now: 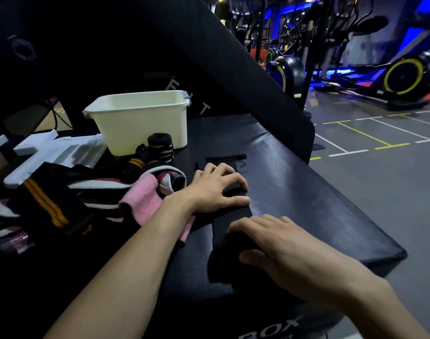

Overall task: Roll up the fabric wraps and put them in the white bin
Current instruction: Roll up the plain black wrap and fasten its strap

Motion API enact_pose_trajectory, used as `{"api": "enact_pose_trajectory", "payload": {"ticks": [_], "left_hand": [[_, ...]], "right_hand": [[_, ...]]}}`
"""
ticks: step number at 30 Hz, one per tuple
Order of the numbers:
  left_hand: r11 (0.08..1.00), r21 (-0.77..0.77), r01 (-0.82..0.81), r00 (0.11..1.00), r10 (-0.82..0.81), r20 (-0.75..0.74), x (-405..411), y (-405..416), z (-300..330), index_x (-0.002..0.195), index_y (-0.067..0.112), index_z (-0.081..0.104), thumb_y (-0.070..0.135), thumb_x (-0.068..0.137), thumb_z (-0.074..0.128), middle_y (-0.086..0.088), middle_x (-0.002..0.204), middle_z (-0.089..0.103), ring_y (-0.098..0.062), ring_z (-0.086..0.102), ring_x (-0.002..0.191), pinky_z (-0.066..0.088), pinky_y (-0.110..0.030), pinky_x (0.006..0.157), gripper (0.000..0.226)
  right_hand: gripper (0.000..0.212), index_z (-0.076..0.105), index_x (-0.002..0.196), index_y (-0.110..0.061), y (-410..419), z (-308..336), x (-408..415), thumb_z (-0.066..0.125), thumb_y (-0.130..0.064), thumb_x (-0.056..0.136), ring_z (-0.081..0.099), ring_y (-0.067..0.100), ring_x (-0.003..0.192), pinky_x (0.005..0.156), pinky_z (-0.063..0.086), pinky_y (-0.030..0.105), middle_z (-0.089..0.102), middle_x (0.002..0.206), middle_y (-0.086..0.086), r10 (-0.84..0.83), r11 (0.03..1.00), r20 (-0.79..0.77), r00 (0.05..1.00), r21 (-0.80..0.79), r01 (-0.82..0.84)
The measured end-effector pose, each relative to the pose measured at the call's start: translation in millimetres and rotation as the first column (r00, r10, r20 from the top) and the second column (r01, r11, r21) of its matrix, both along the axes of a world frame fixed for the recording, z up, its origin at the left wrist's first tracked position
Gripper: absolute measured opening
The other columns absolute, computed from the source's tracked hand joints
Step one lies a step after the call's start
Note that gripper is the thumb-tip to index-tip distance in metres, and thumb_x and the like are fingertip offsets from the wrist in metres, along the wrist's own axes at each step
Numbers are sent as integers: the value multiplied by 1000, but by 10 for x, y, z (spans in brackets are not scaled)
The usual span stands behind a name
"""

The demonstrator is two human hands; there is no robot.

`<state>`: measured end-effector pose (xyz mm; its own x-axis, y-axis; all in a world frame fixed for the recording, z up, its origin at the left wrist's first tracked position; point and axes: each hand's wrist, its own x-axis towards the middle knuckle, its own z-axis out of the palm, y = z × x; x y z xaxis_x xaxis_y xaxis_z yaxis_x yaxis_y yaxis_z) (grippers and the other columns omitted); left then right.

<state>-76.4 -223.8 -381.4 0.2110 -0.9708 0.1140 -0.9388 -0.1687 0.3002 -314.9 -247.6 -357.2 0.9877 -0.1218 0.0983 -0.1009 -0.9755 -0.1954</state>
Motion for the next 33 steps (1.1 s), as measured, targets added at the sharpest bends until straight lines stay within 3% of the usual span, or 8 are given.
{"api": "enact_pose_trajectory", "payload": {"ticks": [4,7,12,16,23,26,29,33], "left_hand": [[999,-53,-8,1000,8,0,21,4,-47,119,56,58,80,82,53,22,128,41,-10,27,123,18,-37,103,45],[995,-98,-25,1000,24,-8,28,4,-47,124,56,58,82,77,55,22,129,45,-6,28,119,20,-35,100,54],[988,-147,-51,999,51,-5,16,-5,-22,114,47,61,84,69,59,23,124,53,-9,40,119,28,-37,99,58],[981,-175,-83,996,76,-46,26,-19,-17,91,34,59,83,63,62,22,107,57,-8,43,108,32,-37,96,56],[989,-139,-45,992,27,-127,97,18,26,97,36,70,75,69,58,21,118,69,1,53,113,41,-41,107,49],[994,-101,50,980,-68,-189,177,77,49,112,35,74,42,89,73,8,139,65,7,47,135,41,-33,114,23],[991,-110,80,982,-97,-160,183,104,76,119,26,76,20,95,72,-5,145,61,-1,44,139,32,-10,107,25],[989,-136,65,988,-83,-127,206,75,57,117,29,78,13,96,70,-9,145,60,-10,51,137,34,-16,109,28]], "right_hand": [[38,40,134,-41,14,-30,47,33,-55,99,35,8,114,96,34,32,34,127,-21,-48,999,20,999,-4,48],[55,45,133,-39,-2,-42,89,12,-57,93,37,7,109,93,36,32,38,122,-21,-64,998,27,998,-21,64],[58,39,142,-43,-28,-80,213,6,-51,94,41,0,106,95,27,34,52,119,-20,-105,994,64,992,-26,107],[36,41,114,-38,-23,-96,271,10,-46,97,34,-5,92,92,23,35,55,105,-22,-144,990,137,980,10,144],[32,60,105,-31,-29,-201,336,30,-43,100,45,19,102,89,36,39,48,110,-10,-208,963,322,924,-101,251],[24,64,104,-32,-12,-237,349,41,-36,99,48,18,97,85,38,41,52,103,-11,-178,947,429,885,-169,273],[17,61,111,-31,18,-263,354,54,-28,96,56,14,91,84,36,39,61,98,-15,-164,941,552,817,-162,298],[8,63,87,-24,33,-297,346,63,-21,95,59,17,76,76,39,35,60,77,-10,-107,932,661,743,-193,306]]}}
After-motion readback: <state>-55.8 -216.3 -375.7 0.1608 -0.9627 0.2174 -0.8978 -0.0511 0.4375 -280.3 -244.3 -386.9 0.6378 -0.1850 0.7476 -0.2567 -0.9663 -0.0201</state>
